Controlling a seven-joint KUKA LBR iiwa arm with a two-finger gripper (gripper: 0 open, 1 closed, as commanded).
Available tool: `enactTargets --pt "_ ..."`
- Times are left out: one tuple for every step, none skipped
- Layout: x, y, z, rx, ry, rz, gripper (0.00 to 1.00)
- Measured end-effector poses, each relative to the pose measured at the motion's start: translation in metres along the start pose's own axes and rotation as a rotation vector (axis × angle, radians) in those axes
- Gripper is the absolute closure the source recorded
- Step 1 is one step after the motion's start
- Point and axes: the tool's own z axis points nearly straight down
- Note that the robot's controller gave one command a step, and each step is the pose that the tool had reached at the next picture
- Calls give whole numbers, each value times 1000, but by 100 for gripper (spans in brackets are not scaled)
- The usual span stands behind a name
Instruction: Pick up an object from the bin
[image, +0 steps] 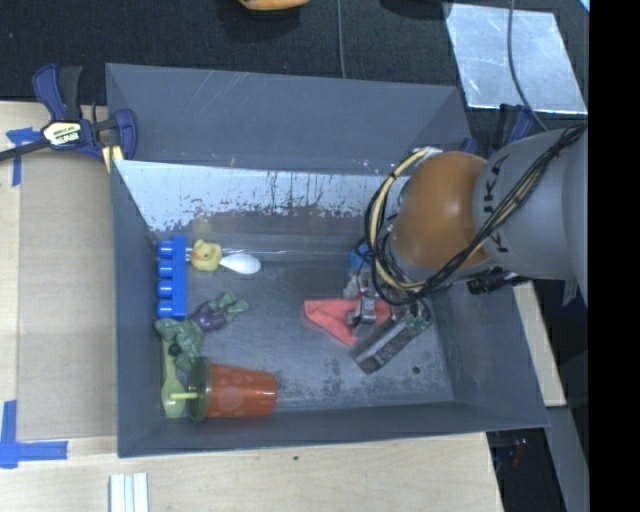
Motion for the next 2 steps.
enactTargets --pt "0 0 0 0 0 0 100" --pt "14 11 -72 1 6 18 100"
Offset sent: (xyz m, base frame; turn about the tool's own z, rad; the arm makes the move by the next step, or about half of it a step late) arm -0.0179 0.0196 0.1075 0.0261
